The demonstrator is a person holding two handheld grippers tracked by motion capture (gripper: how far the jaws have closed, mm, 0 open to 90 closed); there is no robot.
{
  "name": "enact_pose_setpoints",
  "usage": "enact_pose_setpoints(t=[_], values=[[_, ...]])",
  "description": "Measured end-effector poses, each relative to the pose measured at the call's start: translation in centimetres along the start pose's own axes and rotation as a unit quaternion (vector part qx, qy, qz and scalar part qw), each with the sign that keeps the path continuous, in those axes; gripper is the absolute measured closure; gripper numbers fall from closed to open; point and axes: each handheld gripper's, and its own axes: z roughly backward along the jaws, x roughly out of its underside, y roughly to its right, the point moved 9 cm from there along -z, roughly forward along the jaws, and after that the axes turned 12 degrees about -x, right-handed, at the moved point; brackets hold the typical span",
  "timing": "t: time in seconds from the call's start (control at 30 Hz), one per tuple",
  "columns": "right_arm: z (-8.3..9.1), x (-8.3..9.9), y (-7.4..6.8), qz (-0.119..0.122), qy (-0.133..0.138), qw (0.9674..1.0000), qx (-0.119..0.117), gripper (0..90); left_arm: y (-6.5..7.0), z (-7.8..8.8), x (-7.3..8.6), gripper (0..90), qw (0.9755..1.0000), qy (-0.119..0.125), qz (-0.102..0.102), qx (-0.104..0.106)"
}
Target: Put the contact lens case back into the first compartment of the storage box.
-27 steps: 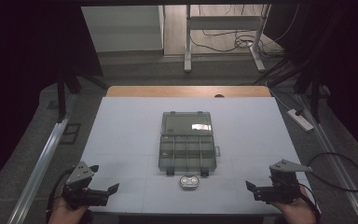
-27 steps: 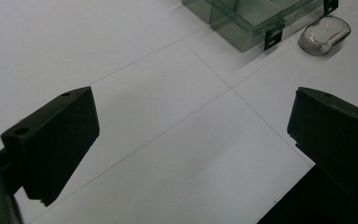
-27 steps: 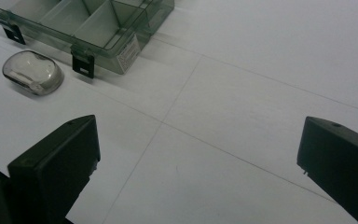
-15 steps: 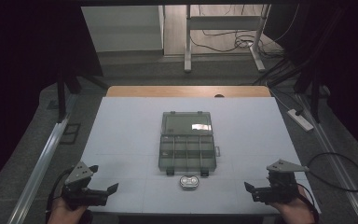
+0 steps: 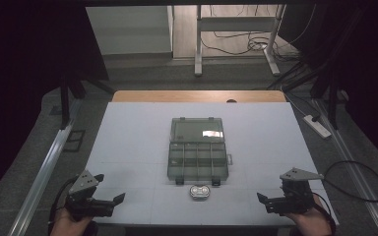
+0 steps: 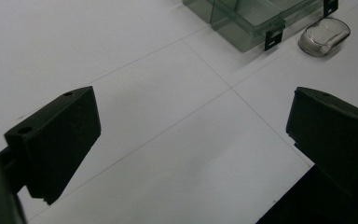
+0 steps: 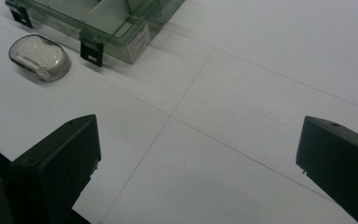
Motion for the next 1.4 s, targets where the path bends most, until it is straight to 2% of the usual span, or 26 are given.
enact_pose_setpoints(t=[0.2,0.73,1.4], values=[[-0.1,-0.4,-0.4,0.011,0.014,0.9997,-0.016,0.2,0.0,0.0,0.0,3.0,1.0000,-0.001,0.001,0.001],[-1.0,-1.1,-1.5,0.026,0.012,0.9980,-0.057,0.0,0.0,0.0,0.0,3.0,1.0000,-0.001,0.000,0.000],[-2.4,-2.2,-2.9,0.055,0.008,0.9947,-0.087,0.0,0.0,0.0,0.0,3.1,1.0000,-0.002,-0.001,0.000]])
